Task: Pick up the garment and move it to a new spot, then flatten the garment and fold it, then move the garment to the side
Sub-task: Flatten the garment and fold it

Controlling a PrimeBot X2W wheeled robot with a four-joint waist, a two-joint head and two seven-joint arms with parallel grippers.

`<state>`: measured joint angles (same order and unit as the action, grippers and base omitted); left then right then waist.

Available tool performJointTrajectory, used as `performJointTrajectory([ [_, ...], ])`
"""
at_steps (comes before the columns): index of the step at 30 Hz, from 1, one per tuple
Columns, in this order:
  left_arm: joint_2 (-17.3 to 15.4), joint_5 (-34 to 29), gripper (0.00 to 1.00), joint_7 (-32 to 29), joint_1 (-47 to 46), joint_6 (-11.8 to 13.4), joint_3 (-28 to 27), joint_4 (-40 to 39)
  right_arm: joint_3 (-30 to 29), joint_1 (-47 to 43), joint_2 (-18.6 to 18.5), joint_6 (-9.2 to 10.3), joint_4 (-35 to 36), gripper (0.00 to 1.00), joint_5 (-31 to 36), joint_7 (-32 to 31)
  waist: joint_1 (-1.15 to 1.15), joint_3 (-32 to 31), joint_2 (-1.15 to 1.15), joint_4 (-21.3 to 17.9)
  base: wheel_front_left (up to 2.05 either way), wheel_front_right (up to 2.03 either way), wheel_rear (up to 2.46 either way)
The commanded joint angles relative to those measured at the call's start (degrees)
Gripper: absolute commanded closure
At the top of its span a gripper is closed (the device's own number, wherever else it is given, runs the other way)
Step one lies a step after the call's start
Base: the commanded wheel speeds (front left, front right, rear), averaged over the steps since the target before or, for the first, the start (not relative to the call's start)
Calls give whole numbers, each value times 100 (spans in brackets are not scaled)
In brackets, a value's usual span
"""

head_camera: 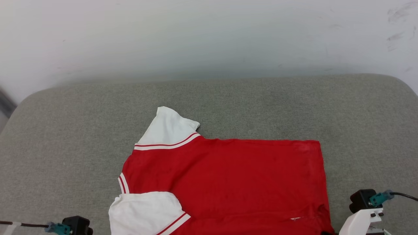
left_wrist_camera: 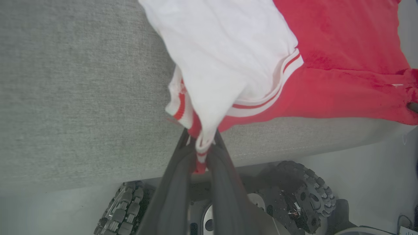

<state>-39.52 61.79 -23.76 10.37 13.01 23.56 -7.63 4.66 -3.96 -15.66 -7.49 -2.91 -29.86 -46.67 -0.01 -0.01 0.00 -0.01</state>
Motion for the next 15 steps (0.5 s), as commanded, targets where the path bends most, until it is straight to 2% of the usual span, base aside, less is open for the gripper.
performJointTrajectory([
  [1, 63, -10, 100, 84, 6, -73, 8, 76, -19, -84, 41, 0, -60, 100, -31, 94, 1, 20, 0, 5, 0, 0, 0],
  [2, 143, 4, 100, 141, -51, -136, 19, 150, -32, -97, 61, 1, -104, 100, -37, 173, 1, 43, 0, 13, 0, 0, 0],
  [3, 205, 45, 91, 145, -101, -198, 54, 246, -37, -114, 92, 0, -150, 90, -55, 260, 1, 62, 0, 18, 0, 0, 0],
  [4, 238, 17, 71, 177, -175, -239, 60, 336, -38, -120, 97, 0, -194, 35, -40, 353, 1, 78, 0, 21, 0, 0, 0],
  [5, 279, -16, 0, 229, -263, -282, 55, 414, -17, -121, 95, 0, -224, 0, -21, 445, 1, 92, 0, 24, 0, 0, 0],
  [8, 370, -88, 0, 363, -431, -391, 63, 607, 113, -67, 22, 0, -163, 0, 60, 885, 1, 121, 0, 8, 0, 0, 0],
  [11, 319, -264, 0, 585, -584, -425, -4, 679, 222, 8, -41, 0, 2, 0, 259, 1513, 1, 118, 0, -26, 0, 0, 0],
  [15, 272, -526, 0, 1047, -646, -340, -189, 625, 228, 127, 29, 1, 288, 0, 594, 2446, 1, 64, 0, -123, 0, 0, 0],
])
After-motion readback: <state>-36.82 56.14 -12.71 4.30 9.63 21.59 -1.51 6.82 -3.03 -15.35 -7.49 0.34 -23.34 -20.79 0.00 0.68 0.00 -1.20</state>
